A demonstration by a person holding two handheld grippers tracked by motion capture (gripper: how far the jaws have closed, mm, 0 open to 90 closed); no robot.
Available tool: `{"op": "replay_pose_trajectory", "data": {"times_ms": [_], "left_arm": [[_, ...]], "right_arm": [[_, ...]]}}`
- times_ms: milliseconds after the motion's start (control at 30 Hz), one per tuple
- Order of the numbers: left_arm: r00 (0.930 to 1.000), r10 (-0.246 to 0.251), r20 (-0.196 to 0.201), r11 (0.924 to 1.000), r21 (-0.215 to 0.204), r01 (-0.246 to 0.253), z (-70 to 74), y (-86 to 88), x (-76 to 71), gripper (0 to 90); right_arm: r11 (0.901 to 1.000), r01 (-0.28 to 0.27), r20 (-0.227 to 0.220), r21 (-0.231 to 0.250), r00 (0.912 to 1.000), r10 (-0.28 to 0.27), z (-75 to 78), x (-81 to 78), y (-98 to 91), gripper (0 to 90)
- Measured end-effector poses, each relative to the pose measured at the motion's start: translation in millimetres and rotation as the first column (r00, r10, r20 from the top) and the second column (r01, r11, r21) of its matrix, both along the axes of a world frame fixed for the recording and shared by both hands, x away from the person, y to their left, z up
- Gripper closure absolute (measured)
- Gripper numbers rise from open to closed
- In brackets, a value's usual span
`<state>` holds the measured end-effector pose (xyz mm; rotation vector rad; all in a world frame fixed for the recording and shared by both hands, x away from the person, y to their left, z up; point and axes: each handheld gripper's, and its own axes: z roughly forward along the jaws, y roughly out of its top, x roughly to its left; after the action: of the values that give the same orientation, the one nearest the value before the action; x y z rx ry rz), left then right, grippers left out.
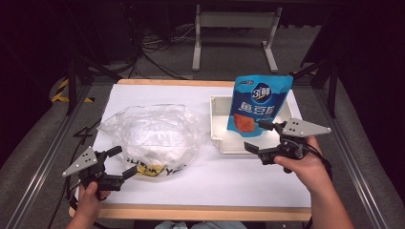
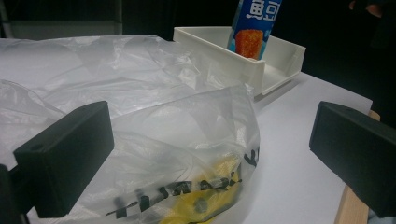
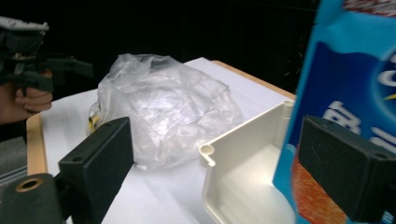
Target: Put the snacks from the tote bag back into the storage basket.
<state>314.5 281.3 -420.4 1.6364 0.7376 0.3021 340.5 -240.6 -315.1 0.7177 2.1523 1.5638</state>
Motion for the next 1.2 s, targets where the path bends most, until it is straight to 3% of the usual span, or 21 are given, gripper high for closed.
{"op": "replay_pose_trajectory", "data": {"times_ms": [233, 400, 533, 700, 767, 933, 1067, 1133, 1200], "left_arm": [[0.9998, -0.022, 0.001, 0.9998, -0.004, 0.022, 0.1, -0.7, -0.2, 0.5], [0.9992, -0.038, 0.011, 0.9993, -0.003, 0.038, 0.2, -1.2, -0.6, 0.4], [0.9988, -0.048, 0.013, 0.9989, 0.001, 0.048, 0.3, -1.1, -1.2, 0.4], [0.9986, -0.043, 0.032, 0.9990, -0.014, 0.044, -1.4, -1.0, -2.0, 0.4], [0.9983, -0.043, 0.040, 0.9990, -0.009, 0.043, -1.6, -0.5, -2.0, 0.4], [0.9974, -0.052, 0.051, 0.9986, -0.003, 0.052, -3.8, -2.0, -1.3, 0.4], [0.9967, -0.060, 0.054, 0.9982, 0.010, 0.060, -7.4, -5.2, 0.2, 0.4], [0.9971, -0.058, 0.050, 0.9973, 0.049, 0.055, -9.9, -8.6, 1.4, 0.4], [0.9969, -0.063, 0.046, 0.9970, 0.048, 0.061, -12.4, -11.6, 1.9, 0.4]], "right_arm": [[0.9987, -0.041, 0.028, -0.030, 0.9987, 0.042, -14.4, -1.9, 19.0, 11.6], [0.9958, -0.085, 0.000, -0.035, 0.9964, 0.085, -32.1, -0.6, 31.3, 11.6], [0.9973, -0.072, 0.000, -0.014, 0.9974, 0.072, -43.9, 1.4, 35.7, 11.7], [0.9987, -0.046, -0.017, -0.021, 0.9988, 0.046, -63.7, 3.3, 38.8, 11.7], [0.9982, -0.038, -0.016, -0.047, 0.9992, 0.037, -72.6, 3.8, 40.1, 11.7], [0.9981, -0.018, 0.012, -0.058, 0.9998, 0.018, -81.4, 6.3, 39.2, 11.5], [0.9992, -0.005, 0.013, -0.040, 0.9999, 0.006, -88.0, 9.4, 37.4, 11.4], [0.9969, 0.019, 0.016, -0.076, 0.9997, -0.018, -94.8, 13.0, 35.5, 11.6], [0.9934, 0.047, 0.015, -0.104, 0.9989, -0.046, -101.1, 16.5, 33.4, 13.0]]}}
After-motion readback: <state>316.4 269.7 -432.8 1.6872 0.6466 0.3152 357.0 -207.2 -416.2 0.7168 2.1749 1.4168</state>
